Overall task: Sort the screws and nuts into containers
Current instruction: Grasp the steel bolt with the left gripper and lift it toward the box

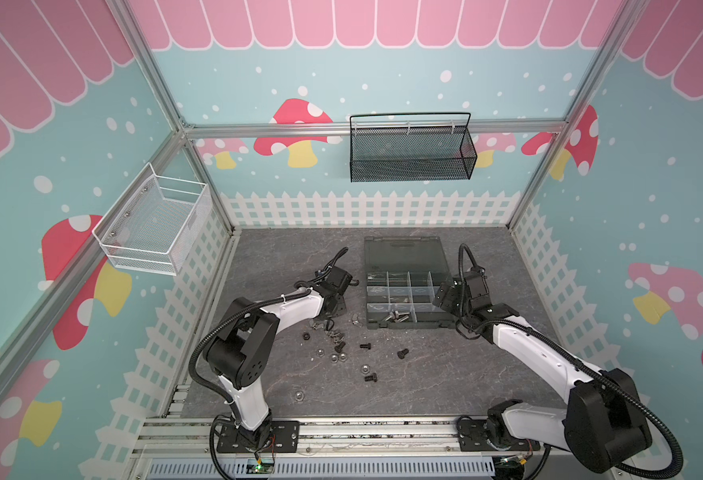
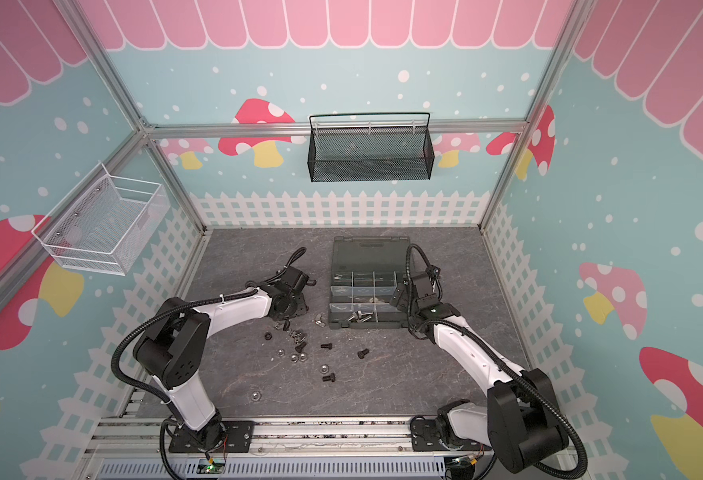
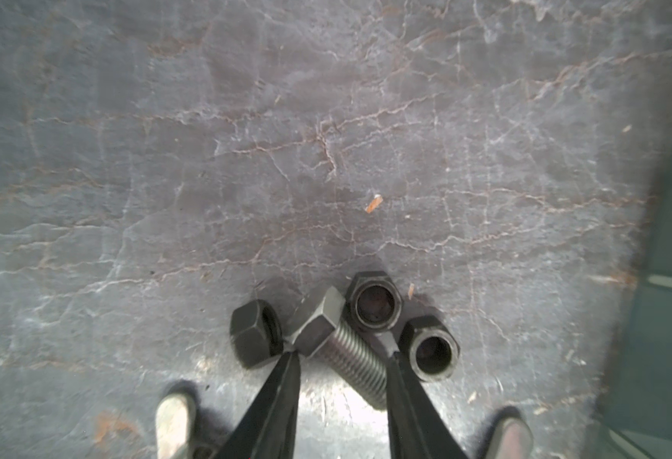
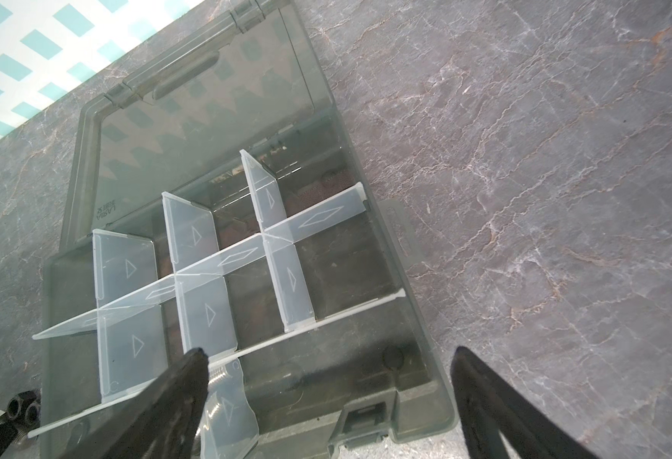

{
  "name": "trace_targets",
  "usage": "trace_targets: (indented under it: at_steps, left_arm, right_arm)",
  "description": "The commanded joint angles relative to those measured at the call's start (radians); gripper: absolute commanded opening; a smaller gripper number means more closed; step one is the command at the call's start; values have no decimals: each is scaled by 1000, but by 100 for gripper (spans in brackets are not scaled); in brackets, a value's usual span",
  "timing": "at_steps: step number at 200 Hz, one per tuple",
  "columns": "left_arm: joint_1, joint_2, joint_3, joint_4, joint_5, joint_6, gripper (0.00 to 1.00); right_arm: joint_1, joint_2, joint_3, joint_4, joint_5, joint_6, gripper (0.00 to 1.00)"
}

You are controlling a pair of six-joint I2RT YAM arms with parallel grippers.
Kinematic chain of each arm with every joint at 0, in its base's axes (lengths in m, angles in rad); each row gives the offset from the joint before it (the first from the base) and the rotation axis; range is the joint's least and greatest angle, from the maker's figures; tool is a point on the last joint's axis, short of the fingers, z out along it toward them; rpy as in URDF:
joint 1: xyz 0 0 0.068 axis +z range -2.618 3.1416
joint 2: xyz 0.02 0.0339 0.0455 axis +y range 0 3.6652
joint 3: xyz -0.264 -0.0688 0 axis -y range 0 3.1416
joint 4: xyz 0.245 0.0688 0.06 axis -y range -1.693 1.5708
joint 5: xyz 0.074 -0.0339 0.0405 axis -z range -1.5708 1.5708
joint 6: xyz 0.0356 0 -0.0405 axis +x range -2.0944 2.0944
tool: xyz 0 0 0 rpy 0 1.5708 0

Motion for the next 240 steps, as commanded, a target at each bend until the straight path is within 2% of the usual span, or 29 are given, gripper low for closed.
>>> trace_targets:
  at_steps: [1,75,134,192,240]
  left_arm:
    - [12,22,3,20,4,-24,38]
    - [31,55,5,22,13,-18,32]
    - [34,61,-4,23,13,-17,23]
    - [34,21,-19,23,-13,-13,13]
    - [34,-54,-20,26,-29,47,4]
  right_arm:
    - [-3,10,27,-8,1,10,97]
    - [-3,10,20,-9,-3,13,97]
    - [-3,11,20,-8,-7,14,97]
    - [-2,8,19,-7,-5,15,97]
    - [-3,4,18,-7,-3,15,97]
